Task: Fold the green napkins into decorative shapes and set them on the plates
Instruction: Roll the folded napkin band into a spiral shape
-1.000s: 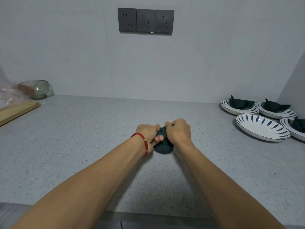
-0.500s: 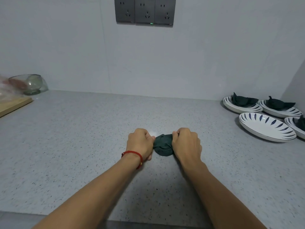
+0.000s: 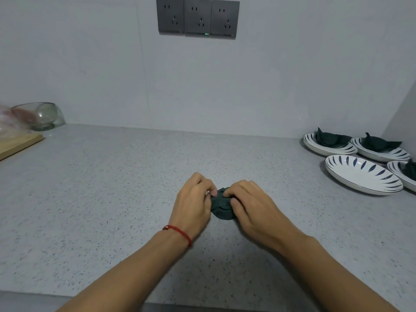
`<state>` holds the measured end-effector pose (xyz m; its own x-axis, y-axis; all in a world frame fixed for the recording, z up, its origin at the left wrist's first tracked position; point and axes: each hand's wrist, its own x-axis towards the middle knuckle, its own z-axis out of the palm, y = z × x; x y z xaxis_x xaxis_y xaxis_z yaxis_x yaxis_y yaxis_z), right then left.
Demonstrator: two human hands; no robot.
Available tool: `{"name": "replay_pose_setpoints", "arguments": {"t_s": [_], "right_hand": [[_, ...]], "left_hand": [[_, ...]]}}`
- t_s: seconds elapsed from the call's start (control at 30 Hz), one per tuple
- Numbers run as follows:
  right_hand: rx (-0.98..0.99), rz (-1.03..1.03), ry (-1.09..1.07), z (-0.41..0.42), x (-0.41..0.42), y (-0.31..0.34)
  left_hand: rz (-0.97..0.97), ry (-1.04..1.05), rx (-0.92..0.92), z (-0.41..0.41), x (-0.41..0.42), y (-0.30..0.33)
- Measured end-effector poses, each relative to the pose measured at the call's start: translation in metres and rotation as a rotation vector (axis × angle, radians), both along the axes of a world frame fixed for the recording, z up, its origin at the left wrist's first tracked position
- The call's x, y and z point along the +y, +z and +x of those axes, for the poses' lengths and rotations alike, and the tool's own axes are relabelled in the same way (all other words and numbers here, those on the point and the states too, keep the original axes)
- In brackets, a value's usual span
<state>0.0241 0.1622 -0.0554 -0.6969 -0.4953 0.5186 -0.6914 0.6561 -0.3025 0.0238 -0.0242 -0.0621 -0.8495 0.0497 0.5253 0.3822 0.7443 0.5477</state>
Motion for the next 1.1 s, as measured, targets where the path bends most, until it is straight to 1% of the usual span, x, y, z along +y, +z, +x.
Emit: {"name": "replay_pose_setpoints", "arguments": {"t_s": [0.07,0.13,0.23,0.3,0.37,0.43,0.47,0.5,0.6,0.67,0.77,0.9,1.0,1.1], "right_hand": [[-0.119,0.034,0.020,0.004,0.009,0.001],[-0.189,0.057,0.042,0.004,0.014,0.000],[-0.242,-0.057,0.049,-0.001,0.014,0.000],[-0.278,-0.168,0.008,-0.003,0.011,0.002],[-0.377,-0.359,-0.047,-0.003,0.008,0.010],[-0.510,-0.573,-0.065,-0.002,0.004,0.022],[-0.549,-0.604,-0.074,-0.002,0.005,0.028],[-0.586,-0.588,-0.078,-0.003,0.006,0.032],[-0.740,-0.454,-0.079,-0.007,0.009,0.031],[-0.789,-0.359,-0.097,-0.011,0.009,0.028],[-0.815,-0.263,-0.157,-0.017,0.010,0.033],[-0.824,-0.118,-0.169,-0.024,0.007,0.042],[-0.818,-0.072,-0.140,-0.024,0.004,0.040],[-0.811,-0.065,-0.130,-0.024,0.004,0.038]], "left_hand": [[-0.102,-0.078,0.015,0.002,-0.008,0.000],[-0.151,-0.128,-0.054,0.008,-0.014,0.003],[-0.178,-0.212,-0.189,0.016,-0.016,0.006],[-0.189,-0.217,-0.207,0.015,-0.015,0.010],[-0.177,-0.184,-0.206,0.012,-0.014,0.018],[-0.084,-0.135,-0.250,0.010,-0.011,0.028],[-0.024,-0.107,-0.299,0.011,-0.010,0.032],[0.057,-0.096,-0.380,0.011,-0.008,0.036],[0.350,-0.139,-0.763,0.012,-0.002,0.044],[0.376,-0.120,-0.912,0.009,-0.002,0.049],[0.415,-0.079,-0.994,0.001,-0.005,0.053],[0.568,-0.105,-1.011,-0.007,-0.013,0.050],[0.665,-0.145,-1.034,-0.007,-0.013,0.047],[0.657,-0.159,-1.062,-0.009,-0.015,0.050]]}}
